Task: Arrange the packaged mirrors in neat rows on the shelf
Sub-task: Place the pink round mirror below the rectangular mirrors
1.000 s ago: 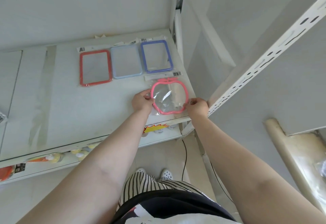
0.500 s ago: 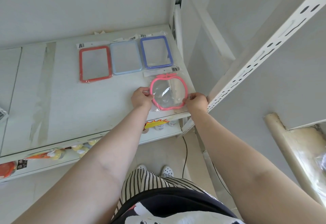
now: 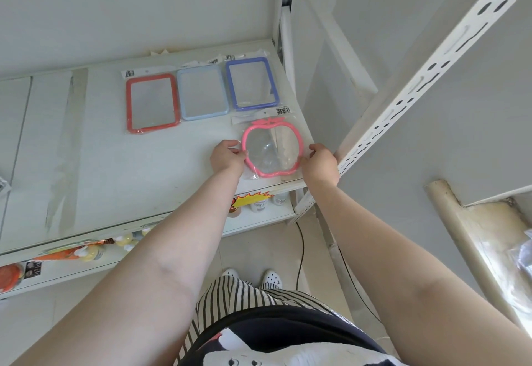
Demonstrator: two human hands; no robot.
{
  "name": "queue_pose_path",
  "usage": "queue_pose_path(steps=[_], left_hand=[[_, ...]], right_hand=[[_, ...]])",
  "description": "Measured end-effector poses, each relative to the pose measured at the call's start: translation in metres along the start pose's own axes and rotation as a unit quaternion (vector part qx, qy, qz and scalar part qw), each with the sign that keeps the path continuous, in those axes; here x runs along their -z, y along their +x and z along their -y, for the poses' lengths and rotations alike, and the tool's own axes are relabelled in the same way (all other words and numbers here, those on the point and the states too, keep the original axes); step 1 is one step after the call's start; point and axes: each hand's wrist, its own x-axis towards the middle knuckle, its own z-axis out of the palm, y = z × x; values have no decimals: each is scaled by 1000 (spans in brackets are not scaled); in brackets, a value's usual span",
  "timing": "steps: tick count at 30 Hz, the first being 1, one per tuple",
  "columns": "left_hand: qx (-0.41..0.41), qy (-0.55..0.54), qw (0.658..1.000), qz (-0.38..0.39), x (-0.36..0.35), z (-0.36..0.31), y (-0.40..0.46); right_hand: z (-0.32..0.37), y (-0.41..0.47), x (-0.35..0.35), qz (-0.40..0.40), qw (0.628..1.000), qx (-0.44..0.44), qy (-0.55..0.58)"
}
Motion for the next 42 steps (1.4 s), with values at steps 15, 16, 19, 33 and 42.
queue_pose_path(steps=[15, 16, 19, 33, 42], left_hand=[[-126, 107, 983, 76, 53, -4, -29], [-139, 121, 979, 84, 62, -2, -30], [-183, 165, 964, 95, 92, 6, -33], [-309, 313, 888, 138, 261, 117, -79], [-331, 284, 890, 130, 319, 164, -139]], right_hand=[[34, -52, -6, 11, 985, 141, -96], [38, -59, -8, 22, 985, 141, -93], [47, -84, -15, 49, 982, 155, -99], [71, -267, -95, 49, 977, 140, -156], [54, -374, -114, 47, 979, 125, -154]])
